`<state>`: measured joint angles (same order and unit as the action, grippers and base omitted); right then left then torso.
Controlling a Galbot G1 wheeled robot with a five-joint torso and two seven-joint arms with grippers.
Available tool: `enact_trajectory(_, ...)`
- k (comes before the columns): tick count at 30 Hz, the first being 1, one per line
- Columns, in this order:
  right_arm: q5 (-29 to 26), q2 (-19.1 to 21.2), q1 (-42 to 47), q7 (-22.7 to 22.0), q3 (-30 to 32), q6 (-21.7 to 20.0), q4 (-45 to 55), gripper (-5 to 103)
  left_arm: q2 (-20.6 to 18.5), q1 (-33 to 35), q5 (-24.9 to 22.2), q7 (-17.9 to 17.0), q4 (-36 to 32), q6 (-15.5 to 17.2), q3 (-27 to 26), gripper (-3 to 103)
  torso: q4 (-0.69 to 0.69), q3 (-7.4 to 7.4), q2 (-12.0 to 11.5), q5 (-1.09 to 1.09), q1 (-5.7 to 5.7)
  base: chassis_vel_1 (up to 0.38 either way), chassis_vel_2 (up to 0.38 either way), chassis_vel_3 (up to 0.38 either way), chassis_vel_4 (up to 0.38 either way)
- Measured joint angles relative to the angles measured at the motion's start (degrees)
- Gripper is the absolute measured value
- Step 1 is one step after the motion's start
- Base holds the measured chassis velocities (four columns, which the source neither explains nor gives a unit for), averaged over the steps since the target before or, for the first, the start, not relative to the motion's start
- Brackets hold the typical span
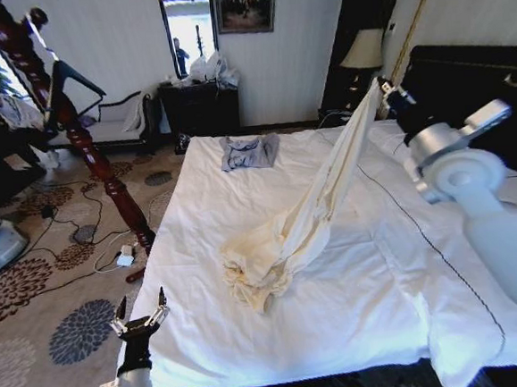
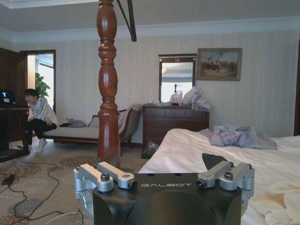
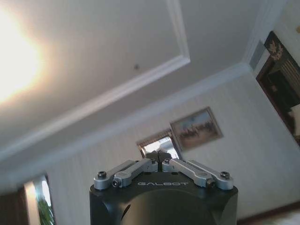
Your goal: Pick up the clothes from the bed and hang them on the clothes hanger.
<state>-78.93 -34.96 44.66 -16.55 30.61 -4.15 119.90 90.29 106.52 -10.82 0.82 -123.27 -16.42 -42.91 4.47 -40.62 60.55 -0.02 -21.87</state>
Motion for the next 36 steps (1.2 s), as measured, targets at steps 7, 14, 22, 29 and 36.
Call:
enact_trajectory(7,24.1,-3.6,34.2,-1.8,0.6,-1.4,6.4,0,-0.1,-1.0,0.2,0.1,1.5,0.3,0.2,100,0.02,0.00,0.0,0.03,0.00,0.000,0.000,0.000,0.000)
enact_trajectory(14,37.6,-4.9,48.7,-1.8,-2.3,-3.1,2.5,0,-0.6,-1.8,-0.3,0.2,2.1,0.6,0.0,100,0.01,0.00,0.0,0.03,0.00,0.000,0.000,0.000,0.000)
enact_trajectory(22,40.5,-2.1,55.5,-7.3,-1.8,-12.5,1.9,9,-0.9,-1.7,-2.0,0.7,3.4,0.2,-0.5,100,-0.02,-0.01,0.0,0.02,0.00,0.000,0.000,0.000,0.000)
enact_trajectory(29,30.6,0.4,59.7,-14.7,-2.1,-21.2,8.0,37,-1.1,-1.9,-2.7,0.7,3.6,0.0,-1.2,100,-0.01,-0.01,0.0,0.02,0.00,0.000,0.000,0.000,0.000)
enact_trajectory(36,23.4,-1.5,49.4,-12.8,-1.9,-16.7,9.7,58,-1.1,-1.9,-2.5,0.6,3.8,0.0,-1.2,100,-0.02,-0.01,0.0,0.03,0.00,0.000,0.000,0.000,0.000)
